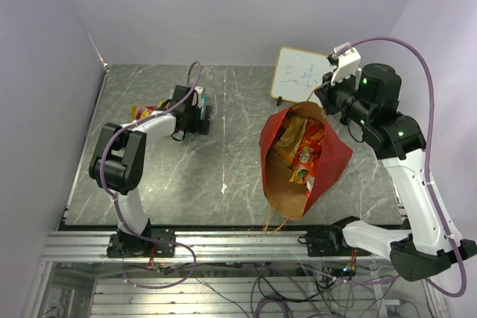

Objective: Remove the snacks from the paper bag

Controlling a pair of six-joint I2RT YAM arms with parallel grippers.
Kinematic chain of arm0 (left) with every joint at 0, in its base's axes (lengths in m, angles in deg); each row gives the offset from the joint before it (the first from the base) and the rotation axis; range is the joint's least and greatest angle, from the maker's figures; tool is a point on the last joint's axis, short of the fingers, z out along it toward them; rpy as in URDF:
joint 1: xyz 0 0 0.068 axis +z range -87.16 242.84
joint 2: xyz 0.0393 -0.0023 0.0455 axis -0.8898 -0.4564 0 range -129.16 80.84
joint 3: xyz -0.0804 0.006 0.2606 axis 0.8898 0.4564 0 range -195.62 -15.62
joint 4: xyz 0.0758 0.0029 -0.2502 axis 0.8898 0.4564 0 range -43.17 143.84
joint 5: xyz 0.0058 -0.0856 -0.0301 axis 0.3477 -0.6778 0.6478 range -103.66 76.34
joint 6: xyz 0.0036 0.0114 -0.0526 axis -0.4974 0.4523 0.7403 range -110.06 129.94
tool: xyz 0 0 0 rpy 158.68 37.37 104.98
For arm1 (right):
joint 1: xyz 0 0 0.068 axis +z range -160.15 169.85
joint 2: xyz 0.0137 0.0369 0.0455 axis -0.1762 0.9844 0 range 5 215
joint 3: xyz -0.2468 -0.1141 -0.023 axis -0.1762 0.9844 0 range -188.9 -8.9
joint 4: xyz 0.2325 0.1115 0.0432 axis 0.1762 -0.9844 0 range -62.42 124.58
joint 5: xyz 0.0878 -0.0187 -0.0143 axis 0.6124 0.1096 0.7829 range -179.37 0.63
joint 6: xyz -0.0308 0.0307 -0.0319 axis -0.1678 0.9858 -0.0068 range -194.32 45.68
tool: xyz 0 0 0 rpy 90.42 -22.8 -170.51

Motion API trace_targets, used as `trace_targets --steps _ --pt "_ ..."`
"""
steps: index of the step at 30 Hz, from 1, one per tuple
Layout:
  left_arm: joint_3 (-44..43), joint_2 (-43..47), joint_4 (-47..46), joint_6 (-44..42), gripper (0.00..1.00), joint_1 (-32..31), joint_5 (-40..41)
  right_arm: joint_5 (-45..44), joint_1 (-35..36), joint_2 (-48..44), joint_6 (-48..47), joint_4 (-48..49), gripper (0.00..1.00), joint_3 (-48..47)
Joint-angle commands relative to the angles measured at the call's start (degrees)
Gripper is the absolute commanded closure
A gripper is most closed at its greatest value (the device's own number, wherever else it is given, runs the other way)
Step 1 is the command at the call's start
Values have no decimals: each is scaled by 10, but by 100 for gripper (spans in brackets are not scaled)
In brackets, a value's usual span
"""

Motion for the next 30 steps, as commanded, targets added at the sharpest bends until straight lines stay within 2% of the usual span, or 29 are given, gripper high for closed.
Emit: trace_targets --steps 1,11,14,17,20,26,30 --pt "-30 27 46 27 0 -2 -84 -2 -1 -10 -5 70 100 -23" --pt "-96 171 123 82 1 -2 -35 -3 -1 -2 -9 69 100 -25" --pt "-109 210 112 136 1 -3 -45 2 0 1 -10 71 100 -28" --pt "-88 245 65 213 0 -11 -87 10 0 5 -9 74 100 -28" --pt "-58 284 13 249 1 -68 -85 15 0 7 -8 75 100 -28" --pt "-21 349 -38 193 4 -259 28 33 -1 4 5 78 100 -25" --pt "-5 354 -59 183 6 -336 60 35 -1 1 14 79 100 -19"
